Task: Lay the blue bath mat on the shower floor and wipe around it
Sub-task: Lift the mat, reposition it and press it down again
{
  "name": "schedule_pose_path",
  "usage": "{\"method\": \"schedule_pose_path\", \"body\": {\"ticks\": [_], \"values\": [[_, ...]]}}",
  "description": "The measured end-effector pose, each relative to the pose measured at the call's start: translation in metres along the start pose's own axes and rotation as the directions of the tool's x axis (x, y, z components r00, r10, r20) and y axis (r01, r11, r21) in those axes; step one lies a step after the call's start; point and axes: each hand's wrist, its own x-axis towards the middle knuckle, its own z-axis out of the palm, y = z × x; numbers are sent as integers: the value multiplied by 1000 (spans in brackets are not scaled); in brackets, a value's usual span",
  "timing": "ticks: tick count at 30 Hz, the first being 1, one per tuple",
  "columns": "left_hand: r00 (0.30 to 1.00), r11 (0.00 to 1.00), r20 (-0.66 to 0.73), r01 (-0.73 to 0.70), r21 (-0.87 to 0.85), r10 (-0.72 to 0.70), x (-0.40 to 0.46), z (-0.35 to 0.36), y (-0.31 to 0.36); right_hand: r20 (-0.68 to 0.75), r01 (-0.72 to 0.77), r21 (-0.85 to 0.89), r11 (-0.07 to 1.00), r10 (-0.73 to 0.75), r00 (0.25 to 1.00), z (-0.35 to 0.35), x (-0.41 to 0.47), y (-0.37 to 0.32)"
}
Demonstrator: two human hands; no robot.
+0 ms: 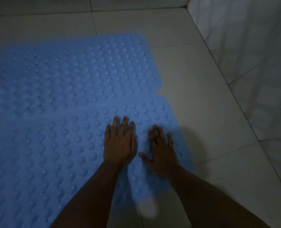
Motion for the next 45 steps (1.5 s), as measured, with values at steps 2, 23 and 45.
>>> {"method": "schedule_pose_path", "body": {"ticks": [2,23,45], "values": [[999,999,29,41,6,-41,4,-4,-1,88,1,85,996,-8,996,-11,6,6],[909,942,266,-336,9,321,8,68,131,-508,38,168,985,54,859,-84,66,115],[990,970,129,-33,-241,65,-17,-11,33,-116,-147,-69,987,138,984,16,-48,12]]}}
